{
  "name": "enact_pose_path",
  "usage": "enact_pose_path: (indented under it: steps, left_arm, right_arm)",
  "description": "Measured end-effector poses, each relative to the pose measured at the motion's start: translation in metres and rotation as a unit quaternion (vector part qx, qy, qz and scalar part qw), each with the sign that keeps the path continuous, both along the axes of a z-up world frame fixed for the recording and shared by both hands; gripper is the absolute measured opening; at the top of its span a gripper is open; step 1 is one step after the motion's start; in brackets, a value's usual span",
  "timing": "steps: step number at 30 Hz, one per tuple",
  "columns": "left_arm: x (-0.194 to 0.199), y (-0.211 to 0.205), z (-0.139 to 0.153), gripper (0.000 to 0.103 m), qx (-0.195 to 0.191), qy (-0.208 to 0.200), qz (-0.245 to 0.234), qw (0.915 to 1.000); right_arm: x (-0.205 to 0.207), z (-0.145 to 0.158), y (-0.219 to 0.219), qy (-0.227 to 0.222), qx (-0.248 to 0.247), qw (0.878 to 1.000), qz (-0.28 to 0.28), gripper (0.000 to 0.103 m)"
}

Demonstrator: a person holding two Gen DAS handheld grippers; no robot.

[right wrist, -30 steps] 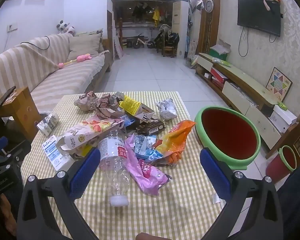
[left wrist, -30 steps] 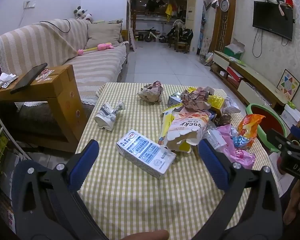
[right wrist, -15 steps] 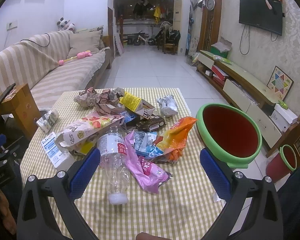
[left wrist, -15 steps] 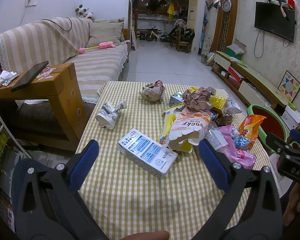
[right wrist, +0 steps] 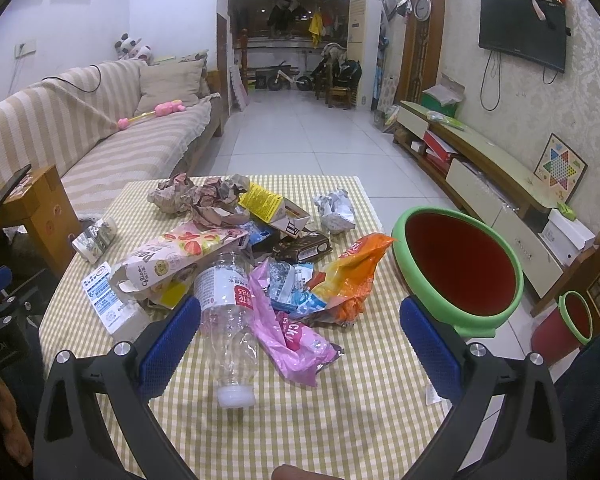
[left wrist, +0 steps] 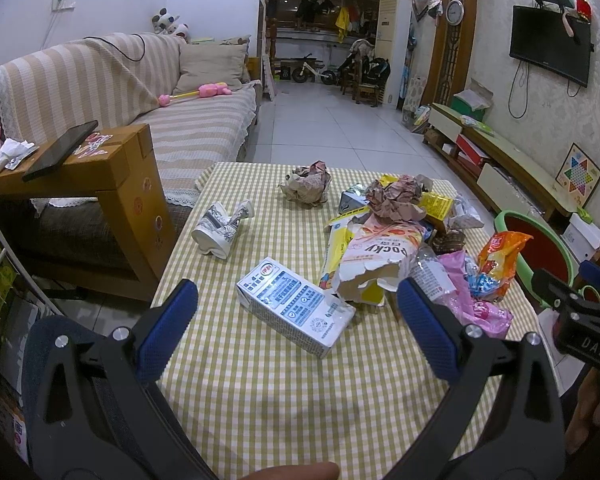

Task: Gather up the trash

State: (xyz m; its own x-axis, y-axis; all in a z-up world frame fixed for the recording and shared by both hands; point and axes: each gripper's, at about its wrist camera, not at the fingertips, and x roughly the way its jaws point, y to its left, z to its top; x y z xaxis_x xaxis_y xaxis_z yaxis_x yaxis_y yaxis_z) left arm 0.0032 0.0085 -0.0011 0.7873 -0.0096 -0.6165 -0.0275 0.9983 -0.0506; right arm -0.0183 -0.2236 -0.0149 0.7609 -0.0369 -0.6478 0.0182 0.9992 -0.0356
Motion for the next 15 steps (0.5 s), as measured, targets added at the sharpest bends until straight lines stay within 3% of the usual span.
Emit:
enact_pose_path:
  steps: [15]
  left_arm:
    - [0.0, 0.001, 0.0, 0.098, -0.002, 0.0, 0.0, 1.0]
  right_arm:
    - [0.003, -0.011, 0.003, 0.015, -0.003, 1.0, 0.004, 0.096]
